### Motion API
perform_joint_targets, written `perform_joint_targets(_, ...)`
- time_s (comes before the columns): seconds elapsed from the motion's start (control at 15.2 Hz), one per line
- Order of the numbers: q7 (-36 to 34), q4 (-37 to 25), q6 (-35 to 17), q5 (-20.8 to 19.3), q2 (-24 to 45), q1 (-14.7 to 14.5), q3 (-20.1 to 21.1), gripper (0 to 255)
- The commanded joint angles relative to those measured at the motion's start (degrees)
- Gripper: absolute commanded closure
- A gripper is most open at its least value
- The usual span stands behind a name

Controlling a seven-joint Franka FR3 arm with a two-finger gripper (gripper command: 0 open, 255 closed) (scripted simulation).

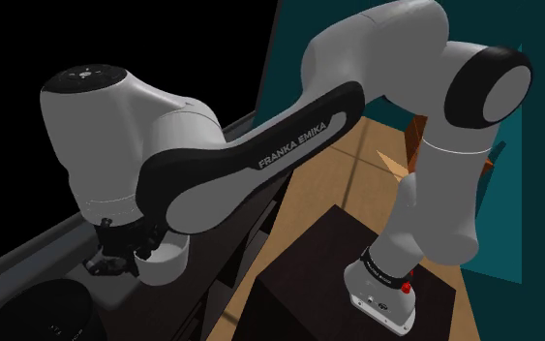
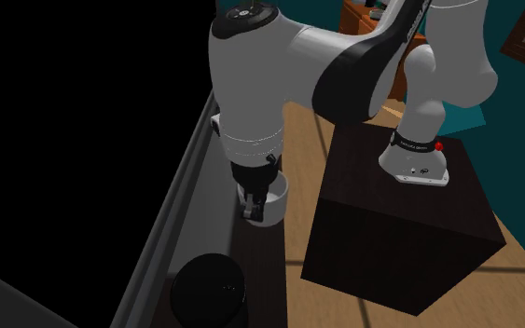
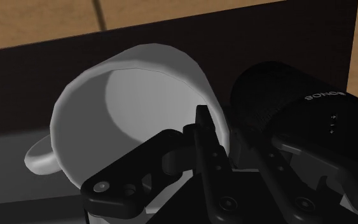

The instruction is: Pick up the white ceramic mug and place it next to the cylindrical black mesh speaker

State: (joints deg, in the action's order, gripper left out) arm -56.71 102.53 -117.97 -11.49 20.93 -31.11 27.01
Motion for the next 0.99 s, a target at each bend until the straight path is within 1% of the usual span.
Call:
perform_joint_targets(0.0, -0.3, 0.8, -1.4, -0.4, 0.6, -0.1, -0.2, 255)
perform_joint_targets(0.92, -2.6, 3.8, -9.7, -3.9, 6.5, -1.4, -2.0, 255)
